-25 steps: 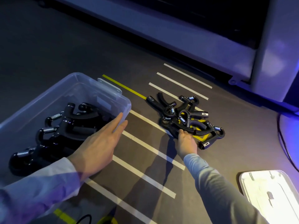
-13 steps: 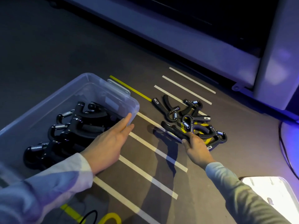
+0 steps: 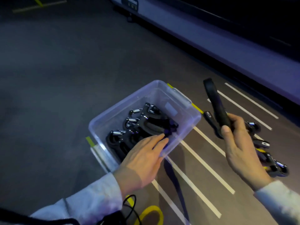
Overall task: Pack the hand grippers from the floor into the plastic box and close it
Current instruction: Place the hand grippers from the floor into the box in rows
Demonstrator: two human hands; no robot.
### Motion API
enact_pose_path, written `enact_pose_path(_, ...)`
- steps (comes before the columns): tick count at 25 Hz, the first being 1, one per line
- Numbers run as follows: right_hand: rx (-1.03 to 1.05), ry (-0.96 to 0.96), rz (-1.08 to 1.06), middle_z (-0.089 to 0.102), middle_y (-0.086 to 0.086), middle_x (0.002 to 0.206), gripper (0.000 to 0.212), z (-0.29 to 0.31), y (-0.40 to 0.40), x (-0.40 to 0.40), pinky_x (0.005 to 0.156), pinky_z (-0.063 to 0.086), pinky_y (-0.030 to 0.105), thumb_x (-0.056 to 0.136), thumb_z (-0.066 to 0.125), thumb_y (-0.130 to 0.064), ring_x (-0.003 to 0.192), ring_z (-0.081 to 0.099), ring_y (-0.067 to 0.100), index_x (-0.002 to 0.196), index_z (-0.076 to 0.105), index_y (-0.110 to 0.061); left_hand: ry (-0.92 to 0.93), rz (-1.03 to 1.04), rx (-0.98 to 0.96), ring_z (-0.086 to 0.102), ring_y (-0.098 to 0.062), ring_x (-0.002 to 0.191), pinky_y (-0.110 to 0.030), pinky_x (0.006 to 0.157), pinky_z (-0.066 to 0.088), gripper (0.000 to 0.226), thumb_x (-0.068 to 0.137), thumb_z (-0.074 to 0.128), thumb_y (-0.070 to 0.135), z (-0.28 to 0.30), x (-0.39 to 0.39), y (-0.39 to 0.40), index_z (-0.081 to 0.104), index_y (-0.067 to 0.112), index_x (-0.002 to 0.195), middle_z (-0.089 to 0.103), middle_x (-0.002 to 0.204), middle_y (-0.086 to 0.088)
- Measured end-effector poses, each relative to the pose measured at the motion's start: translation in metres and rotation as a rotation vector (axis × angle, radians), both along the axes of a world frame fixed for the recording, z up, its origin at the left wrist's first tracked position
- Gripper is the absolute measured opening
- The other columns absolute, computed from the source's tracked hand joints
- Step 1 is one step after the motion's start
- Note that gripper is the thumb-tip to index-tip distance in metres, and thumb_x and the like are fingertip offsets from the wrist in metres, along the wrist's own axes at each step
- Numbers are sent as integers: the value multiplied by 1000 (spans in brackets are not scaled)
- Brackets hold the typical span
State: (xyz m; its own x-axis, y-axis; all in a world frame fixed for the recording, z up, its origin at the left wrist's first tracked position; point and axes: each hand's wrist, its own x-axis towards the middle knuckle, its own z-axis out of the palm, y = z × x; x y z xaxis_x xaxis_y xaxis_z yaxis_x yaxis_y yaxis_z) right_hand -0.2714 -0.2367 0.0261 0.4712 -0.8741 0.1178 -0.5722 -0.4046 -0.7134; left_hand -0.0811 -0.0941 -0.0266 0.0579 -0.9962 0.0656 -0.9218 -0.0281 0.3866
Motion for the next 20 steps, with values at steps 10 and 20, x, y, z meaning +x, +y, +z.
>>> enact_pose_path(10, -97, 562, 125, 59, 19, 118, 30, -36, -13, 134, 85, 41, 36, 94, 48, -15, 109, 55, 38, 122, 46, -3, -114, 126, 124, 62, -12, 104, -49, 99, 34, 50, 82, 37, 56, -20, 25, 59, 63, 27, 114, 66, 109, 12)
enact_pose_path(20, 21, 683, 130, 56, 17, 121, 29, -68, -15, 156, 86, 40, 38, 95, 48, -17, 108, 55, 40, 120, 42, -5, 15, 106, 129, 59, -10, 109, -45, 104, 17, 55, 91, 18, 61, -31, 29, 65, 66, 40, 104, 64, 116, 10)
